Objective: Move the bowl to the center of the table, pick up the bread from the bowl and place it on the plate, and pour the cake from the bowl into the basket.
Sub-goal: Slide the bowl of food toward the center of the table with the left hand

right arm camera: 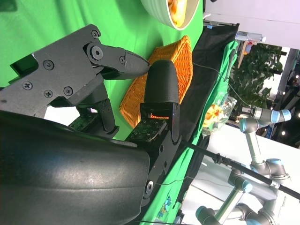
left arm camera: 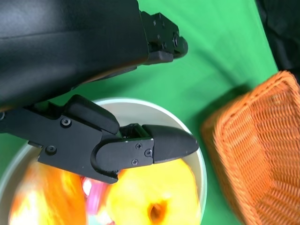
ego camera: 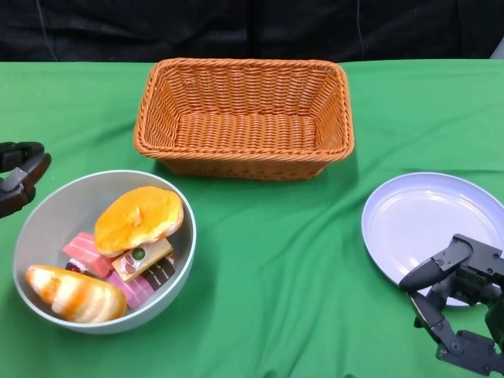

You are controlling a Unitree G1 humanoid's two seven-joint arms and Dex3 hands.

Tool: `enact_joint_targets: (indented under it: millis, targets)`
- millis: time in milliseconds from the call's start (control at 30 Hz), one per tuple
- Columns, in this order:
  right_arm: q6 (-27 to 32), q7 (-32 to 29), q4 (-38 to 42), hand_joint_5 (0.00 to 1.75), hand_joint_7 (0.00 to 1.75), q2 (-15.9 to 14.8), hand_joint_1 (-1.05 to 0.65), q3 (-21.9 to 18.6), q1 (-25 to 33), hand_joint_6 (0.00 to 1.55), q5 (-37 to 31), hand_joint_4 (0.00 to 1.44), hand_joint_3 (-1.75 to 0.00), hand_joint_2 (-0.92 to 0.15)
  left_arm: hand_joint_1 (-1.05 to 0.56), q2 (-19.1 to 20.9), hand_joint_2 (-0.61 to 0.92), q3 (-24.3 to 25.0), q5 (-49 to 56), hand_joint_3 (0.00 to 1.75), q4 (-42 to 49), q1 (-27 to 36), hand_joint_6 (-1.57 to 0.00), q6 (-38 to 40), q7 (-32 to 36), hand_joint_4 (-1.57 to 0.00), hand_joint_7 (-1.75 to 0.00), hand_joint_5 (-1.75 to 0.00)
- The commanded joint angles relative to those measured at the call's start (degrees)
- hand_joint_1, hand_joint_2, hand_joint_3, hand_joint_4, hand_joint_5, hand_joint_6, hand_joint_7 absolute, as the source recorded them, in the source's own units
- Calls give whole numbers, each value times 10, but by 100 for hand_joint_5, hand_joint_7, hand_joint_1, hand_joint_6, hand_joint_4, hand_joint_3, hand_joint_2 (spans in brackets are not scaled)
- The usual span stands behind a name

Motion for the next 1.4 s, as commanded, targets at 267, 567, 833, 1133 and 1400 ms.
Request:
enact_joint_targets:
  millis: [267, 567, 833, 1133, 1400]
  targets:
    - [13, -3, -2, 153, 114, -2, -17, 1, 3, 80, 3, 81, -80, -59, -74, 19, 92, 37, -51, 62, 72, -64, 0, 106, -46, 0, 0, 0]
    - [7, -4, 4, 153, 114, -2, -18, 0, 3, 79, 6, 81, -79, -60, -74, 8, 92, 28, -59, 58, 69, -64, 0, 160, -130, 0, 0, 0]
    - [7, -3, 8, 154, 115, -5, -19, 0, 1, 79, 5, 80, -77, -61, -73, 0, 92, 3, -57, 58, 42, -54, 0, 209, -169, 0, 0, 0]
    - [1, -2, 14, 154, 115, -5, -19, 0, 0, 78, 8, 81, -76, -62, -71, -9, 92, -20, -71, 61, -30, -29, 0, 277, -193, 0, 0, 0]
    - [0, -5, 17, 154, 115, -2, -19, 3, -3, 79, 4, 80, -75, -61, -67, -35, 92, 25, -119, 60, -178, 32, 0, 432, -81, 0, 0, 0]
